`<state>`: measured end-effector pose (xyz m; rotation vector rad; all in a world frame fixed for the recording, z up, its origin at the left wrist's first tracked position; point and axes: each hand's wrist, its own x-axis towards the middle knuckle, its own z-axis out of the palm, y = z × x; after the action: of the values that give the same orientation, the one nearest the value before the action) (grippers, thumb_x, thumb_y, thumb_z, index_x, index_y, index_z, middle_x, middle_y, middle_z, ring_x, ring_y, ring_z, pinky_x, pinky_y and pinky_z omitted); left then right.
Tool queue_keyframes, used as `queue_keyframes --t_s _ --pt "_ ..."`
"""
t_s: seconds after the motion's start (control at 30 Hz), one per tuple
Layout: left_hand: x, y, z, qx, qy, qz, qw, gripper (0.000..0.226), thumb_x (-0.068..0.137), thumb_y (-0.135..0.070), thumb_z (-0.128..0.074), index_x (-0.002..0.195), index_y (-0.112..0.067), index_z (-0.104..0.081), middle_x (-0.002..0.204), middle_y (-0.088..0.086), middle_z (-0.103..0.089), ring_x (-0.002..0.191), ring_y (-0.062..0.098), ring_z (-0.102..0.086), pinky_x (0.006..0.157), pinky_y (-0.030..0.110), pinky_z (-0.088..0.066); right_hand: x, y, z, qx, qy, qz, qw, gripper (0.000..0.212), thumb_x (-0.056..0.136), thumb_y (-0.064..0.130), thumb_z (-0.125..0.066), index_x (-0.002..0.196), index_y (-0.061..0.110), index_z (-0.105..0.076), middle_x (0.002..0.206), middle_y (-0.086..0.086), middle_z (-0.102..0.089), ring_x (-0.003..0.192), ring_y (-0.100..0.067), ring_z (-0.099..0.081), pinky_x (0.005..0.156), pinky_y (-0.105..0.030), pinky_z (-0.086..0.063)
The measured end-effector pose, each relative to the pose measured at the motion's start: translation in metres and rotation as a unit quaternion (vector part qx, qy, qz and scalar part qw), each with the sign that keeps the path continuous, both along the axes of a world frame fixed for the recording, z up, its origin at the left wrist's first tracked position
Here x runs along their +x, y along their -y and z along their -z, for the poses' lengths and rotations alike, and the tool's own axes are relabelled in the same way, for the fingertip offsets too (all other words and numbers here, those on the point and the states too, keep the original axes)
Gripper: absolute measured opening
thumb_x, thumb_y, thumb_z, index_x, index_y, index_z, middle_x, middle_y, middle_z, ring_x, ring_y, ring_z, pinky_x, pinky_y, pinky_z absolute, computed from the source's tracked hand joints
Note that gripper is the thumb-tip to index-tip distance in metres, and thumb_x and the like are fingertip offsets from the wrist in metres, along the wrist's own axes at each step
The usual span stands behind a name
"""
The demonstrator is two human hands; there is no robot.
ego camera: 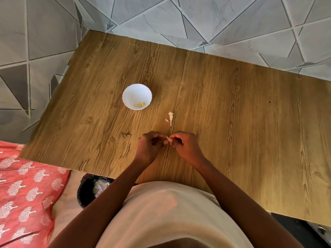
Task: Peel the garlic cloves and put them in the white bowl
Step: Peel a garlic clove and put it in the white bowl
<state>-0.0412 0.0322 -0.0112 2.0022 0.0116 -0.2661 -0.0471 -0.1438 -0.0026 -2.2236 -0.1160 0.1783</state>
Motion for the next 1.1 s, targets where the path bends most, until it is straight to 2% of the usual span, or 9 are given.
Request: queue_keyframes --t_s 0.1,0.23,0.37,0.6,0.73,0.83,0.9,1.0,1.1 --pt "0.001 0.001 0.000 0.014 0.011 -0.005 1.000 0.012 0.085 -0.008 -0.080 0.095 -0.014 -0.080 0.090 -0.010 -0.075 0.084 -0.001 -0.067 0.074 0.009 -0.049 0.000 0.000 -0.001 0.004 -0.002 -0.002 1.000 0.012 0.092 0.003 -0.067 0.097 0.009 -0.077 0.078 0.013 -0.065 0.071 0.001 -0.061 0.066 -0.012 -0.044" --pt "0.000 0.000 0.000 0.039 0.015 -0.006 0.999 0.014 0.085 -0.007 -0.080 0.092 -0.019 -0.078 0.088 -0.012 -0.073 0.083 -0.004 -0.066 0.072 0.007 -0.048 0.000 0.001 0.001 0.014 -0.008 0.012 1.000 0.011 0.095 0.006 -0.066 0.098 0.009 -0.076 0.085 0.003 -0.072 0.078 -0.005 -0.065 0.071 -0.018 -0.051" --pt "-0.002 -0.001 0.003 0.067 0.040 0.002 0.997 0.019 0.082 -0.001 -0.079 0.093 -0.017 -0.079 0.086 -0.014 -0.070 0.082 -0.005 -0.065 0.070 0.006 -0.047 0.001 0.003 0.002 0.005 -0.005 0.033 0.999 0.008 0.090 0.008 -0.073 0.096 0.012 -0.077 0.087 0.003 -0.073 0.079 -0.002 -0.065 0.071 -0.012 -0.049" --pt "-0.006 -0.002 0.011 0.124 0.120 0.088 0.981 0.027 0.086 0.001 -0.074 0.109 -0.012 -0.077 0.098 0.000 -0.069 0.080 0.006 -0.064 0.074 0.016 -0.053 0.002 0.005 0.008 -0.017 0.000 0.059 0.998 0.008 0.089 0.010 -0.075 0.096 0.013 -0.078 0.087 0.003 -0.074 0.079 -0.001 -0.066 0.074 -0.017 -0.053" --pt "-0.013 -0.008 0.009 0.123 0.148 0.028 0.981 0.023 0.087 0.005 -0.068 0.103 -0.009 -0.078 0.094 0.003 -0.072 0.070 0.010 -0.062 0.064 0.026 -0.054 0.009 -0.001 0.003 -0.040 0.036 0.019 0.998 0.010 0.093 0.010 -0.070 0.100 0.010 -0.077 0.091 0.000 -0.074 0.079 0.000 -0.063 0.073 -0.016 -0.049" --pt "-0.021 -0.021 0.013 0.157 0.147 -0.035 0.976 0.025 0.085 0.006 -0.064 0.101 -0.009 -0.077 0.095 0.007 -0.073 0.074 0.021 -0.066 0.065 0.031 -0.056 0.021 -0.017 0.001 -0.068 0.049 -0.042 0.996 0.009 0.092 0.014 -0.071 0.096 0.013 -0.078 0.087 0.000 -0.073 0.077 -0.010 -0.065 0.071 -0.030 -0.055" --pt "-0.027 -0.032 0.015 0.193 0.129 -0.083 0.969 0.025 0.086 -0.002 -0.059 0.102 -0.011 -0.076 0.098 0.008 -0.073 0.081 0.028 -0.067 0.066 0.038 -0.058 0.032 -0.035 -0.001 -0.108 0.067 -0.088 0.988 0.006 0.089 0.016 -0.071 0.092 0.015 -0.077 0.084 0.000 -0.071 0.078 -0.015 -0.064 0.069 -0.036 -0.055" --pt "-0.038 -0.044 0.018 0.214 0.111 -0.132 0.962 0.030 0.083 -0.003 -0.055 0.104 -0.009 -0.075 0.103 0.013 -0.071 0.093 0.037 -0.063 0.071 0.048 -0.057 0.045 -0.062 -0.004 -0.164 0.078 -0.144 0.973 0.006 0.087 0.015 -0.073 0.092 0.017 -0.076 0.088 0.001 -0.072 0.085 -0.018 -0.066 0.069 -0.030 -0.053" --pt "-0.049 -0.051 0.020 0.203 0.106 -0.122 0.966 0.039 0.078 0.009 -0.061 0.111 -0.009 -0.074 0.106 0.012 -0.066 0.097 0.036 -0.059 0.078 0.047 -0.054 0.053 -0.081 -0.003 -0.194 0.049 -0.165 0.966 0.009 0.087 0.016 -0.075 0.094 0.021 -0.076 0.093 0.004 -0.076 0.088 -0.015 -0.070 0.072 -0.029 -0.054"
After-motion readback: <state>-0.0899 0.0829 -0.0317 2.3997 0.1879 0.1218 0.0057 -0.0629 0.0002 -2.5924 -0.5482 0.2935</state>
